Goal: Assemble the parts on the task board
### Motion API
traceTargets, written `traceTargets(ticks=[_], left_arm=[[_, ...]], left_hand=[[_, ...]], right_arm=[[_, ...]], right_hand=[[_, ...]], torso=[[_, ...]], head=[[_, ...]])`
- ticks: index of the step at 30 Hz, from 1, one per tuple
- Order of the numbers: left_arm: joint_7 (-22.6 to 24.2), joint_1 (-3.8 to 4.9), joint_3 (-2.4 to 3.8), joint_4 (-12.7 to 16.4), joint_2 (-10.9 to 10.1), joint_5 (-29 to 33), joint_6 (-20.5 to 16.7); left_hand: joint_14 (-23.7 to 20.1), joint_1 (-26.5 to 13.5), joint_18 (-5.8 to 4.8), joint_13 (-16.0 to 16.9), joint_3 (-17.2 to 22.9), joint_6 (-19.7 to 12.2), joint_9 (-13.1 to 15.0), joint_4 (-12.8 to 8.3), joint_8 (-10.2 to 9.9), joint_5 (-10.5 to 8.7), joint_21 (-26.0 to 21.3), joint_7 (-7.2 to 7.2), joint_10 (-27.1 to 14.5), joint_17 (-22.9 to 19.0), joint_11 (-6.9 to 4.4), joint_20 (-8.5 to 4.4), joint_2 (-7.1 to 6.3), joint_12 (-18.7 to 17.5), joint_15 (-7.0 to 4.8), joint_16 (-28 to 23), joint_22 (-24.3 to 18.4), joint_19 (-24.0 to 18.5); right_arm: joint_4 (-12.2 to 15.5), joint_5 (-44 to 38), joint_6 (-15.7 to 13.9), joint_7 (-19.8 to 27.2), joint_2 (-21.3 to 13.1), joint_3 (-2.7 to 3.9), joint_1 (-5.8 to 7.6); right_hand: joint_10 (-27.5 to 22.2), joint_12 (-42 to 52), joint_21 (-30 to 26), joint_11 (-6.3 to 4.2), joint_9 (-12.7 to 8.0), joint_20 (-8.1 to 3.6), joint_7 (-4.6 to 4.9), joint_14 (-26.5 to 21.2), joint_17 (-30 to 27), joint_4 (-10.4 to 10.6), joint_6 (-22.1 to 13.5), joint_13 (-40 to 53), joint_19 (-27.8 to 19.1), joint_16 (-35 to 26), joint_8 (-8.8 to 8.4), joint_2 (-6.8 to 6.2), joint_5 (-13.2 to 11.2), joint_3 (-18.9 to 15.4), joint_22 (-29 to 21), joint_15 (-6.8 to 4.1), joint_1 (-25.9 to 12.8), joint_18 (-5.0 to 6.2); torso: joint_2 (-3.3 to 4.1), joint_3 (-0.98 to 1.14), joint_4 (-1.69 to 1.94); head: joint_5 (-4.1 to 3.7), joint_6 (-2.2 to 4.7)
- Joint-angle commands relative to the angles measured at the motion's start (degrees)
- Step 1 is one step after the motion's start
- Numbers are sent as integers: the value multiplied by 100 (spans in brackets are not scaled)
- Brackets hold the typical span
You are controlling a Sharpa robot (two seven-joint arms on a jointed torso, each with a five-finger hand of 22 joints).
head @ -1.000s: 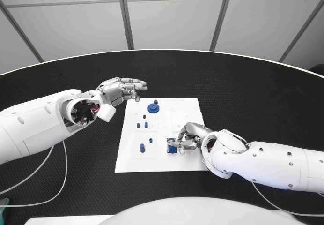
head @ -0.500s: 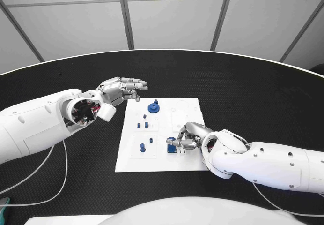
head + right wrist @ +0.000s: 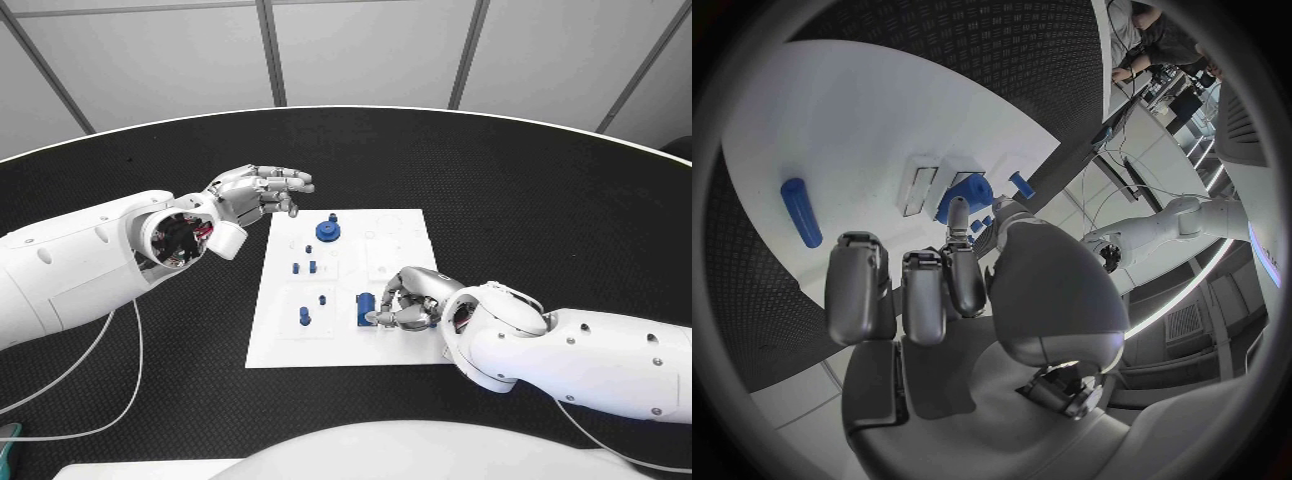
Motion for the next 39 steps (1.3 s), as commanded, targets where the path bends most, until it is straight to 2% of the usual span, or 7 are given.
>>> traceTargets(ticks=[1,5,17,24,32,34,39], left_arm=[[-1,0,0,-4,11,0,9],[-4,-1,0,-12,23,0,14],[-8,-1,-1,-29,43,0,17],[-11,-1,-1,-36,35,0,15],[-14,-1,-1,-51,45,0,18],[-15,-1,-1,-54,47,0,20],[-17,-1,-1,-61,49,-1,17]], left_hand=[[-30,1,95,-11,-12,-7,10,34,38,22,-33,-5,-43,-10,-14,11,32,41,-2,-34,-18,-46],[-30,1,95,-11,-12,-7,10,34,38,22,-33,-5,-43,-10,-14,11,32,41,-2,-34,-18,-46],[-30,0,95,-12,-12,-9,10,38,38,23,-34,-3,-45,-10,-12,11,35,41,-2,-34,-19,-45],[-30,0,95,-12,-12,-9,10,38,38,23,-34,-3,-45,-10,-12,11,35,41,-2,-34,-19,-45],[-30,0,95,-12,-12,-9,10,38,38,23,-34,-3,-45,-10,-12,11,35,41,-2,-34,-19,-45],[-30,0,95,-12,-12,-9,10,38,38,23,-34,-3,-45,-10,-12,11,35,41,-2,-34,-19,-45],[-30,0,95,-12,-12,-9,10,38,38,23,-34,-3,-45,-10,-12,11,35,41,-2,-34,-19,-45]], right_arm=[[-10,0,15,-10,0,0,0],[-62,0,53,-27,36,1,0],[-232,0,106,-77,146,3,0],[-207,0,136,-72,110,3,0],[-174,0,256,8,94,2,0],[-168,0,301,34,96,2,0],[-151,0,393,84,92,2,0]], right_hand=[[77,28,53,-45,-12,-26,11,524,1098,10,-37,819,438,21,-8,-14,-16,31,1187,-28,76,-115],[83,33,49,-47,-26,-26,9,523,1095,57,-18,824,438,19,-12,27,50,80,1188,-29,110,-115],[116,82,58,-71,-62,-37,-20,524,1100,35,15,863,442,22,-20,68,94,301,1196,-47,354,-116],[120,85,53,-78,-80,-44,-27,525,1105,22,18,871,441,24,-25,24,-8,460,1199,-54,518,-116],[121,86,54,-78,-91,-46,-23,524,1104,21,19,876,442,23,-27,-37,-23,545,1202,-55,596,-117],[121,85,55,-73,-93,-45,-17,523,1099,40,20,876,442,20,-28,-65,-30,547,1203,-52,578,-117],[102,48,28,-48,-107,-32,11,522,1096,76,19,858,437,18,-31,-242,-91,491,1198,-32,432,-113]], torso=[[-3,1,1],[3,-6,23],[8,-8,10],[1,-2,0],[0,-8,6],[1,-5,7],[9,-7,10]], head=[[-16,14],[-38,23],[-21,11],[-14,2],[-28,10],[-27,14],[-31,14]])
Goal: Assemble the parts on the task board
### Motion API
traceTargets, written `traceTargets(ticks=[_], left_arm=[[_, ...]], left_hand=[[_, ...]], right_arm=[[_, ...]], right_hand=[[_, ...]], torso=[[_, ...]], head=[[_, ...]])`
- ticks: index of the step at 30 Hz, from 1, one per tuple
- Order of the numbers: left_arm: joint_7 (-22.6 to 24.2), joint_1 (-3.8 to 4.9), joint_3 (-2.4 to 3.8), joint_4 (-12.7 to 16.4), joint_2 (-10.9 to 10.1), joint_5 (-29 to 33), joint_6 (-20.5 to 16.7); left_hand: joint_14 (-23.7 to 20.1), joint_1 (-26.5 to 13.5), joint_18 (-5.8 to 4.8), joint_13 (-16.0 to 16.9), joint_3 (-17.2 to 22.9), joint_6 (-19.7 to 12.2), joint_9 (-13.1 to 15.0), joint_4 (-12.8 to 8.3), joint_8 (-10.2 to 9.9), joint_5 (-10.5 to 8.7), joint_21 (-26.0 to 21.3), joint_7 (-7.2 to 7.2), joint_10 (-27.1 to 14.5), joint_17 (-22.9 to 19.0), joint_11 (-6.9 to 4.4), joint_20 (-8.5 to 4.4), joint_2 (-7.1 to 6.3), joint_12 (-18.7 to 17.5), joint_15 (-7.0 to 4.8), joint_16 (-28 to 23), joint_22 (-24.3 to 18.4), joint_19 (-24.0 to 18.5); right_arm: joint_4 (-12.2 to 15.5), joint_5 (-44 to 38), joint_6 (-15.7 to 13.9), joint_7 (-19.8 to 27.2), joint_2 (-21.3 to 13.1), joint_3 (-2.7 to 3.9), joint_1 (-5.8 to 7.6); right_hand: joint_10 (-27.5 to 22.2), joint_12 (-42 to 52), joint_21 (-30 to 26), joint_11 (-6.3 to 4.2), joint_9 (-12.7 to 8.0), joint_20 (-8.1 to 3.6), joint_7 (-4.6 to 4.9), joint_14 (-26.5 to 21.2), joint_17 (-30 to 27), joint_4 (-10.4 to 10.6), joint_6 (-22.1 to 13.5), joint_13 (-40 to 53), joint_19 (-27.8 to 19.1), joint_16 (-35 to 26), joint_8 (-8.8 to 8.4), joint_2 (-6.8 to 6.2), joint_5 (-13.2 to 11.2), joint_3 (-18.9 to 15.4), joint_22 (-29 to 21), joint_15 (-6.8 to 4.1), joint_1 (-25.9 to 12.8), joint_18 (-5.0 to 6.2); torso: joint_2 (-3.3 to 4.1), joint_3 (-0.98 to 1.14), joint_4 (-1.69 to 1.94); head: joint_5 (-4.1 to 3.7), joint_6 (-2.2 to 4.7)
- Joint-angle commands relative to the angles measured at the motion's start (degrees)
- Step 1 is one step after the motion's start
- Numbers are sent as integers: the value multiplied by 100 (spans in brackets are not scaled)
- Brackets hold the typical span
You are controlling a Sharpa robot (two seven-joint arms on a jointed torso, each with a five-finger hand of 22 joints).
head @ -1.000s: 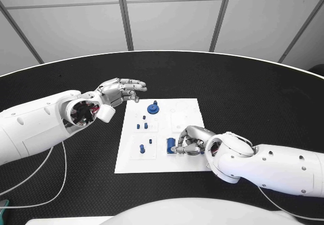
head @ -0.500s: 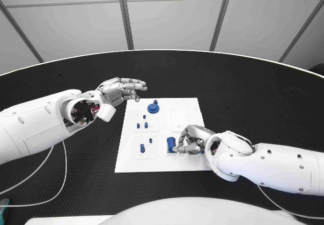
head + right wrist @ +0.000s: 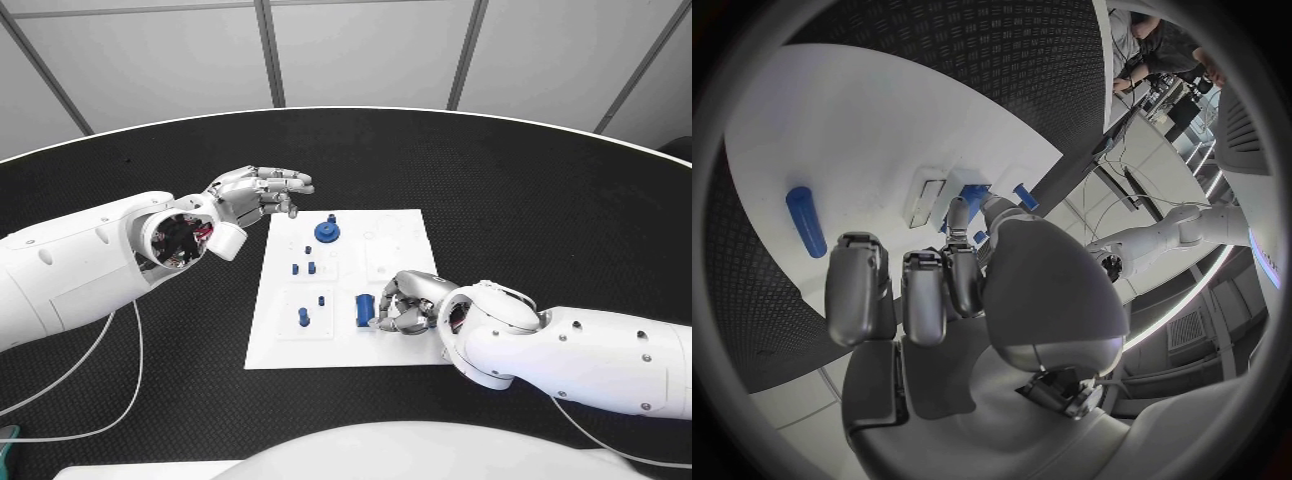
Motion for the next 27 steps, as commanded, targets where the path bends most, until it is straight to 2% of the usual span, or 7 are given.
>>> traceTargets(ticks=[1,3,7,14,18,27], left_arm=[[-2,0,0,-3,-1,0,-6],[-2,0,0,-5,-2,0,-9],[-2,0,0,-2,-5,0,-9],[0,0,0,1,-7,0,-4],[1,0,0,2,-8,0,-4],[-1,-1,0,11,-7,0,-6]], left_hand=[[-30,0,95,-8,2,-9,6,24,20,23,-34,-3,-45,-6,-12,11,35,9,-2,-34,-8,-45],[-30,0,95,-8,2,-9,6,24,20,23,-34,-3,-45,-6,-12,11,35,9,-2,-34,-8,-45],[-30,0,95,-8,2,-9,6,24,20,23,-34,-3,-45,-6,-12,11,35,9,-2,-34,-8,-45],[-30,0,95,-8,2,-9,6,24,20,23,-34,-3,-45,-6,-12,11,35,9,-2,-34,-8,-45],[-30,0,95,-8,2,-9,6,24,20,23,-34,-3,-45,-6,-12,11,35,9,-2,-34,-8,-45],[-30,0,95,-8,2,-9,6,24,20,23,-34,-3,-45,-6,-12,11,35,9,-2,-34,-8,-45]], right_arm=[[10,0,41,23,-7,0,0],[20,0,50,35,-16,0,0],[42,0,16,55,-40,0,0],[10,0,-87,67,-30,0,0],[-29,0,-139,58,-7,0,0],[-214,0,-143,-18,114,2,0]], right_hand=[[105,-7,-7,-9,-8,-31,13,503,1095,22,18,858,436,16,-31,-84,-40,-33,1194,-11,-48,-114],[97,-21,-17,4,-13,-23,28,502,1096,26,17,851,434,16,-32,-167,-100,-95,1193,1,-150,-112],[106,-3,4,8,-15,-19,30,505,1106,26,20,864,437,22,-29,-192,-118,-118,1200,4,-185,-116],[143,66,27,-6,-13,-19,10,507,1117,22,54,908,442,27,-8,-114,-71,-75,1209,-4,-179,-120],[163,101,32,-13,-15,-22,4,509,1123,34,72,930,445,31,3,-25,-16,-49,1213,-10,-264,-120],[172,114,38,-22,-16,-26,-8,509,1125,28,82,941,447,32,15,69,23,-9,1217,-16,-326,-121]], torso=[[8,0,0],[7,2,-2],[10,1,-1],[6,-2,10],[8,-3,10],[10,-10,8]], head=[[-5,0],[-2,2],[-7,0],[-17,-1],[-16,-1],[-10,-6]])
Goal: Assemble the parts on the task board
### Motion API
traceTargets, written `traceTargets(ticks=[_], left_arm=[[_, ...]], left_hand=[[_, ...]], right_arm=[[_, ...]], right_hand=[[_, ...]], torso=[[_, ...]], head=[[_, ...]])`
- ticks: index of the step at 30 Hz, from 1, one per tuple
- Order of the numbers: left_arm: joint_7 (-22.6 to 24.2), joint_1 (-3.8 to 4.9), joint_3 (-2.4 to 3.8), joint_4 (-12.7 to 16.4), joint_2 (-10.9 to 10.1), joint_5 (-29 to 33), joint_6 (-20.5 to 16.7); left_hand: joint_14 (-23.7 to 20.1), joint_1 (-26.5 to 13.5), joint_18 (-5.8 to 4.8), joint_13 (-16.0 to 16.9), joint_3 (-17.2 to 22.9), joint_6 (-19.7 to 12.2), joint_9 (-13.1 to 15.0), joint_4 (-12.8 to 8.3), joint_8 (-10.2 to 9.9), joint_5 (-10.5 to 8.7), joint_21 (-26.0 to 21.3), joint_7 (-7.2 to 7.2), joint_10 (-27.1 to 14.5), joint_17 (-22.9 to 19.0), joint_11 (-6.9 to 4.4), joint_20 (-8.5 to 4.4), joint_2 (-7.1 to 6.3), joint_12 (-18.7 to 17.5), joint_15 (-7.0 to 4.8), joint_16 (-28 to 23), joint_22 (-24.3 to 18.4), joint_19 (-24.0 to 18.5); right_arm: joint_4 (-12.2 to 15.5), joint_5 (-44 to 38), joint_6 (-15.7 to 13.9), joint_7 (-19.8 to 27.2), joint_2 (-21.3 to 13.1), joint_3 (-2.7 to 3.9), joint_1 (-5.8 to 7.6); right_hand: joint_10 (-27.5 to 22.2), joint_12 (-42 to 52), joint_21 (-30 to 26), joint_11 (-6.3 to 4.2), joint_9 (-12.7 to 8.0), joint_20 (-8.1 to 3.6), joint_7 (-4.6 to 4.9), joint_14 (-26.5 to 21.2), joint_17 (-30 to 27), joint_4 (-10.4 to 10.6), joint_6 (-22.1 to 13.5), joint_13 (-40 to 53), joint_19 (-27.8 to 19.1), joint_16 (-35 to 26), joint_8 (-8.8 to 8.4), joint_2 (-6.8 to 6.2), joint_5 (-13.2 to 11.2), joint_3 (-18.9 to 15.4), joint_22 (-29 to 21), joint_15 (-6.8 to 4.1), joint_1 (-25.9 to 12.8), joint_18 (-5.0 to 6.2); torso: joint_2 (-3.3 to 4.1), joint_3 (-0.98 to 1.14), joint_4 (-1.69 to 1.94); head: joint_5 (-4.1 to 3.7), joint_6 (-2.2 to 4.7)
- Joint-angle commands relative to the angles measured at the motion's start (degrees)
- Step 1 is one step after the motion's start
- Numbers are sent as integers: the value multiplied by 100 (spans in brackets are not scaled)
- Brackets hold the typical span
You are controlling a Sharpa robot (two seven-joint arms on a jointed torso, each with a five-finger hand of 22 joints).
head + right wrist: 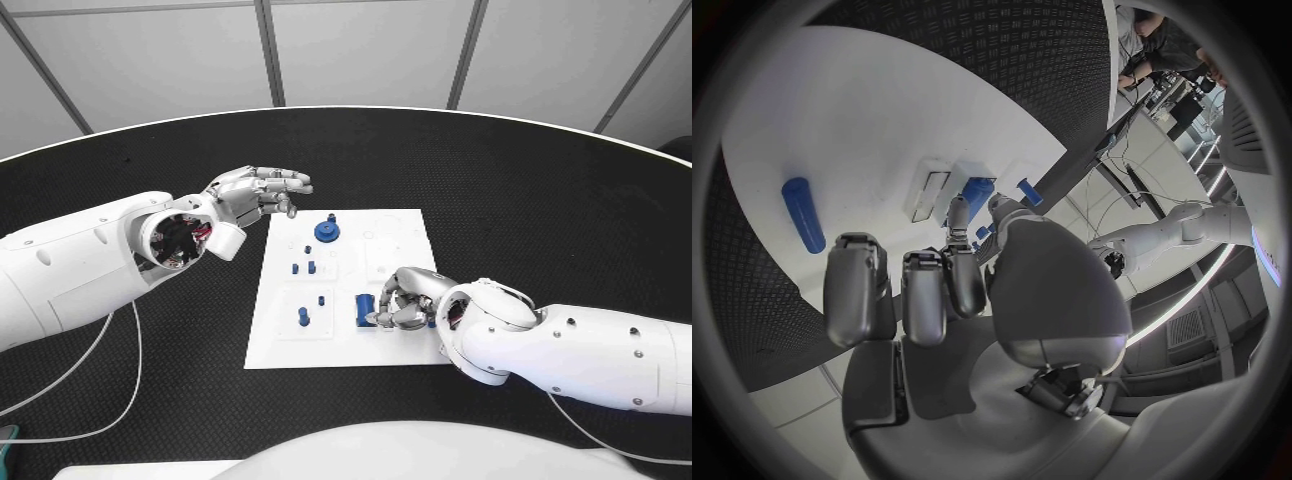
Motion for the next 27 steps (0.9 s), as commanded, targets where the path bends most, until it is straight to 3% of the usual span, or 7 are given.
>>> traceTargets(ticks=[1,4,7,16,24,27], left_arm=[[-1,0,0,5,2,0,2],[-1,0,0,8,2,0,2],[-2,0,0,10,-1,0,2],[-4,1,0,15,-7,0,1],[-3,1,0,19,-14,0,1],[-2,0,0,20,-17,0,4]], left_hand=[[-30,0,95,-9,2,-9,7,25,20,23,-34,-3,-45,-7,-13,11,35,9,-2,-34,-8,-45],[-30,0,95,-9,2,-9,7,25,20,23,-34,-3,-45,-7,-13,11,35,9,-2,-34,-8,-45],[-30,0,95,-9,2,-9,7,25,20,23,-34,-3,-45,-7,-13,11,35,9,-2,-34,-8,-45],[-30,0,95,-9,2,-9,7,25,20,23,-34,-3,-45,-7,-13,11,35,9,-2,-34,-8,-45],[-30,0,95,-9,2,-9,7,25,20,23,-34,-3,-45,-7,-13,11,35,9,-2,-34,-8,-45],[-30,0,95,-9,2,-9,7,25,20,23,-34,-3,-45,-7,-13,11,35,9,-2,-34,-8,-45]], right_arm=[[-67,0,29,-26,50,1,0],[-122,0,68,-43,97,1,0],[-149,0,89,-52,130,1,0],[-110,-79,-81,-75,103,1,0],[199,-134,-588,93,-175,8,0],[355,-138,-777,172,-344,30,0]], right_hand=[[176,32,18,-29,-8,-28,-18,509,1126,-13,35,947,448,32,18,87,50,59,1219,-20,38,-32],[182,43,24,-54,-3,-43,-44,509,1123,-104,19,957,450,30,34,72,-13,202,1224,-42,288,-32],[189,57,19,-65,-4,-56,-56,509,1126,-185,14,969,450,31,47,8,-231,353,1226,-53,518,-32],[194,65,15,-67,-8,-58,-57,509,1124,-205,18,976,449,30,51,-25,-283,422,1227,-54,596,-32],[196,67,12,-64,-11,-59,-53,508,1122,-168,23,978,449,28,54,-19,-253,456,1227,-53,581,-32],[148,-27,-25,-33,-48,-51,-8,506,1110,-98,-80,926,444,22,-16,-108,-92,501,1219,-34,547,-27]], torso=[[2,-4,0],[1,-1,2],[-1,0,1],[-4,2,-9],[-5,7,-10],[-6,5,-5]], head=[[4,-5],[8,-8],[12,-15],[11,-6],[-3,8],[-14,5]])
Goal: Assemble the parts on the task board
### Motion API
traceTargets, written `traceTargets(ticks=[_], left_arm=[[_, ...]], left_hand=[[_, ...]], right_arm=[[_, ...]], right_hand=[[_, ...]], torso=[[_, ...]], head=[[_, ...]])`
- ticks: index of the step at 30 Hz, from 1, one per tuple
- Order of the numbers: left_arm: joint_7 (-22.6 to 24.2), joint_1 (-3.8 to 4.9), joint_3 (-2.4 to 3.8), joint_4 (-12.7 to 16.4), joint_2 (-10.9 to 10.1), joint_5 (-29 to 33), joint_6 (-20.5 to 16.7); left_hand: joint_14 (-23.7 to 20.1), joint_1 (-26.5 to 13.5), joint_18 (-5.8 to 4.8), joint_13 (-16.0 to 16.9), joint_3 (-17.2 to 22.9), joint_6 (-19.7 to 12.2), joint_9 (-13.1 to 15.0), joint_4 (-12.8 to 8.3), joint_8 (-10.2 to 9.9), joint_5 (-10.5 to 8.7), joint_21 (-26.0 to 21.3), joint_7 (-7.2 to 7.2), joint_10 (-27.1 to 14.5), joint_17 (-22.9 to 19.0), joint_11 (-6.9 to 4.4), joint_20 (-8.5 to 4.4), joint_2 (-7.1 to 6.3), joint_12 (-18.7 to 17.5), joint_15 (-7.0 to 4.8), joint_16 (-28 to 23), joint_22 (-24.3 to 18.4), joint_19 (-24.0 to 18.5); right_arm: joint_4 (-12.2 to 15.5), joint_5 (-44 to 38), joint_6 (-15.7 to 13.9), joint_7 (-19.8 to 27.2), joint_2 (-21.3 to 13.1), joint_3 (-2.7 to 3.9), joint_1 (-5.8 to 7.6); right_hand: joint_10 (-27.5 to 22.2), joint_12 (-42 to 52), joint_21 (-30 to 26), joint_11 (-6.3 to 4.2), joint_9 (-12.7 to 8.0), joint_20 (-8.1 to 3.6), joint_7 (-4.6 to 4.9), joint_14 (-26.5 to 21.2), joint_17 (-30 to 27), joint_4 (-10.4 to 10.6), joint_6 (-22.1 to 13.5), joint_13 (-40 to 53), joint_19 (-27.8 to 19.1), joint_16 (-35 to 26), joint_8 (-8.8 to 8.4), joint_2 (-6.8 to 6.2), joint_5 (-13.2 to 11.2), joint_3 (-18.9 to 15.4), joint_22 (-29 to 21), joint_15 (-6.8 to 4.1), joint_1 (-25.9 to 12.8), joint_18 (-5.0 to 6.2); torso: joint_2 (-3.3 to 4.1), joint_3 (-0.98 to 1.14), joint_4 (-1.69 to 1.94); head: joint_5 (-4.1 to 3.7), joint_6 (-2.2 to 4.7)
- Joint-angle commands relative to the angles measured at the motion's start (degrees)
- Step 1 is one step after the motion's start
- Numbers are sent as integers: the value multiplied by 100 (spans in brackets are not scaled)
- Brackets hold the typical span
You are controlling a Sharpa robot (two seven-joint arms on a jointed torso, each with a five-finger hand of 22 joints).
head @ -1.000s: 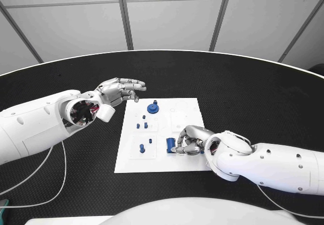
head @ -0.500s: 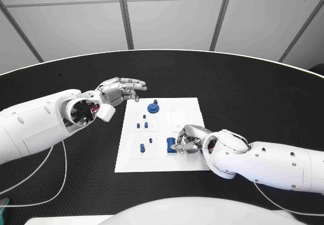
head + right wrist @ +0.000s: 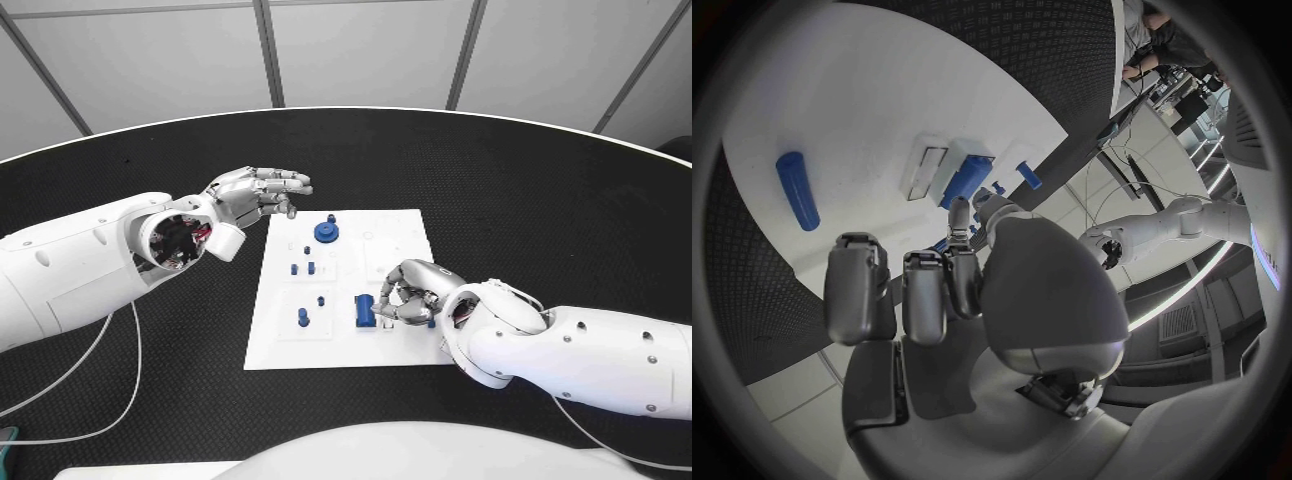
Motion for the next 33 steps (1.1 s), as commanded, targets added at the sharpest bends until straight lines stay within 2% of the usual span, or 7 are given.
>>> traceTargets(ticks=[1,5,11,15,21,25,33], left_arm=[[1,0,0,1,-3,0,2],[1,0,0,-5,-9,0,-4],[1,-1,-1,-1,-10,0,-7],[5,-1,-1,1,-14,0,-10],[8,-1,-1,-4,-4,1,5],[10,-1,-1,-7,2,1,12],[10,-2,-1,-5,-1,1,18]], left_hand=[[-30,0,95,-10,2,-9,8,24,20,23,-34,-3,-45,-7,-12,11,35,9,-2,-34,-8,-45],[-33,-1,94,-16,0,-24,8,41,24,24,-46,1,-58,-12,-9,13,34,13,1,-32,-18,-41],[-33,-1,94,-16,0,-24,8,41,24,24,-46,1,-58,-12,-9,13,34,13,1,-32,-18,-41],[-33,-1,94,-16,0,-24,8,41,24,24,-46,1,-58,-12,-9,13,34,13,1,-32,-18,-41],[-33,-1,94,-16,0,-24,8,41,24,24,-46,1,-58,-12,-9,13,34,13,1,-32,-18,-41],[-33,-1,94,-16,0,-24,8,41,24,24,-46,1,-58,-12,-9,13,34,13,1,-32,-18,-41],[-33,-1,94,-16,0,-24,8,41,24,24,-46,1,-58,-12,-9,13,34,13,1,-32,-18,-41]], right_arm=[[164,-3,-175,52,-214,23,1],[319,-6,-234,60,-544,47,3],[408,-177,-245,98,-1021,55,5],[372,-313,-190,25,-1221,50,2],[258,-378,-157,-135,-1258,31,-6],[193,-387,-127,-202,-1202,23,-9],[19,-394,-2,-336,-1029,-6,-25]], right_hand=[[140,-74,-23,55,-82,-12,73,527,1115,88,-221,917,465,23,-146,-119,148,43,1222,19,-70,-30],[117,-107,-30,172,-210,52,209,529,1124,112,-402,904,463,28,-395,-216,169,109,1224,117,-88,-33],[143,-44,19,207,-247,77,245,548,1218,121,-404,944,471,78,-466,-255,215,126,1240,150,-112,-41],[157,-10,51,220,-259,90,258,554,1250,133,-391,965,475,94,-491,-286,233,116,1250,163,-157,-47],[156,-9,70,220,-263,96,255,558,1270,130,-377,966,479,105,-499,-283,257,126,1256,166,-159,-50],[152,-15,54,224,-269,100,261,558,1271,132,-381,964,476,106,-513,-292,275,127,1252,168,-170,-47],[138,-33,39,244,-288,124,281,555,1258,155,-357,956,475,99,-567,-348,278,67,1251,188,-348,-43]], torso=[[-2,-1,4],[-5,-4,-10],[-1,-9,-20],[-6,3,-44],[-9,26,-59],[-7,8,-42],[2,12,-43]], head=[[-14,0],[-30,12],[-77,21],[-89,27],[-100,32],[-125,30],[-122,16]])
